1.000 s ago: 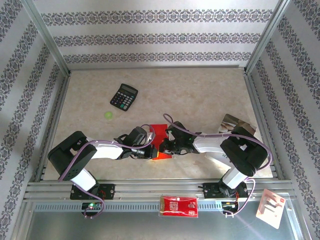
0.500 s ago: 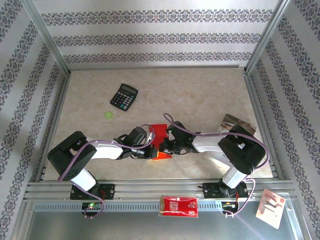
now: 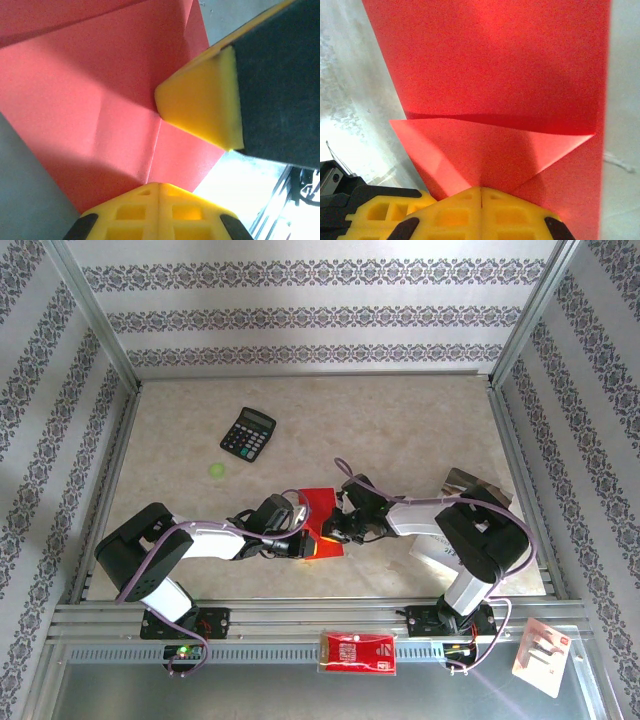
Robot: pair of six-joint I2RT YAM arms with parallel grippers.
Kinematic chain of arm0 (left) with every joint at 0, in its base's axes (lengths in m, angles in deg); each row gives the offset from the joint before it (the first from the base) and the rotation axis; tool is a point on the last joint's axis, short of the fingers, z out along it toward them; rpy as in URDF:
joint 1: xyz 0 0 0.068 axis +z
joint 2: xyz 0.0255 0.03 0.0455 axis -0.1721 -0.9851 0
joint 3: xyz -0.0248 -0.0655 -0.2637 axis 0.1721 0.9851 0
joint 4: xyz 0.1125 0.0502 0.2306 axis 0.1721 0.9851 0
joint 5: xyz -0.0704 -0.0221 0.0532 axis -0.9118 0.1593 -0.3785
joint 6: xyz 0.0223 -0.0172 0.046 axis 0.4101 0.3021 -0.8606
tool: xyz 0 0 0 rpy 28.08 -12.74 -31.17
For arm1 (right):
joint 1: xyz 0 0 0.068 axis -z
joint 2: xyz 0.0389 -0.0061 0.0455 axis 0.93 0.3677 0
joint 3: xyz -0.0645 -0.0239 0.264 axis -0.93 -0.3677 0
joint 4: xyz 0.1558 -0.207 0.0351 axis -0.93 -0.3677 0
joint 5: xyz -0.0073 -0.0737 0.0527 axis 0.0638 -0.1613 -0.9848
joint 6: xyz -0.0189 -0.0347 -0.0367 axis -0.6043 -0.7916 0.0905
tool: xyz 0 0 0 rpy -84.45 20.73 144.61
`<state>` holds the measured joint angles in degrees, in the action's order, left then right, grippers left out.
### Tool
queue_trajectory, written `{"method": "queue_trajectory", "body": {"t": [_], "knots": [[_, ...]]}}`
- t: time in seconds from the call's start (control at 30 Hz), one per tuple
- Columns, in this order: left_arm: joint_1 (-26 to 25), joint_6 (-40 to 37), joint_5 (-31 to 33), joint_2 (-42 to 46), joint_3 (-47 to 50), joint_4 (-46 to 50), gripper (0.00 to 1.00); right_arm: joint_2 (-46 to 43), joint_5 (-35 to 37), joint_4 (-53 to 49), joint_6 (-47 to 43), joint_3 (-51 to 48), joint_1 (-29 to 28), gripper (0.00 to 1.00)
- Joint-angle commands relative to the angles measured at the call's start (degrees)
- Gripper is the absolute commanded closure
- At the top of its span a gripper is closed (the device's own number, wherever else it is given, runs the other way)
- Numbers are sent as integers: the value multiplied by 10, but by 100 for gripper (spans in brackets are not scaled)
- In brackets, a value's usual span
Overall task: Fold a paper plane with a square sheet of paper (pick it up from the middle)
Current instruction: Fold the triangle a second time at the center of the table.
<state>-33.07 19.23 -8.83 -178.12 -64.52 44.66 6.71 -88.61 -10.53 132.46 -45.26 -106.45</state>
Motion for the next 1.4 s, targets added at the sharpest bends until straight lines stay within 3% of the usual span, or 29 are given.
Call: {"method": "queue_trajectory", "body": {"t": [0.0, 0.4, 0.57, 0.7, 0.83, 0.9, 0.97, 1.07, 1.37], "knots": [[4, -19, 24, -26, 41, 106, 100, 28, 89, -45, -14, 3, 40, 100], [4, -26, 20, -15, 28, 117, 100, 36, 75, -94, -79, 42, 151, 100], [4, -36, 7, -5, -17, 138, 100, -33, 52, -123, -125, 57, 179, 100], [4, -21, -1, 26, -62, 123, 90, -123, 69, -155, -156, 32, 129, 93], [17, 3, 8, 65, -84, 105, 74, -193, 152, -217, -144, 0, 31, 81], [34, 14, 24, 72, -81, 111, 77, -219, 192, -225, -110, -18, -14, 73], [51, 3, 31, 59, -93, 132, 89, -233, 218, -223, -74, -30, -44, 69], [59, -31, 31, 21, -126, 163, 97, -230, 239, -219, -32, -32, -73, 59], [67, -60, 27, -63, -134, 148, 100, -187, 263, -179, 51, -48, -128, 59]]}}
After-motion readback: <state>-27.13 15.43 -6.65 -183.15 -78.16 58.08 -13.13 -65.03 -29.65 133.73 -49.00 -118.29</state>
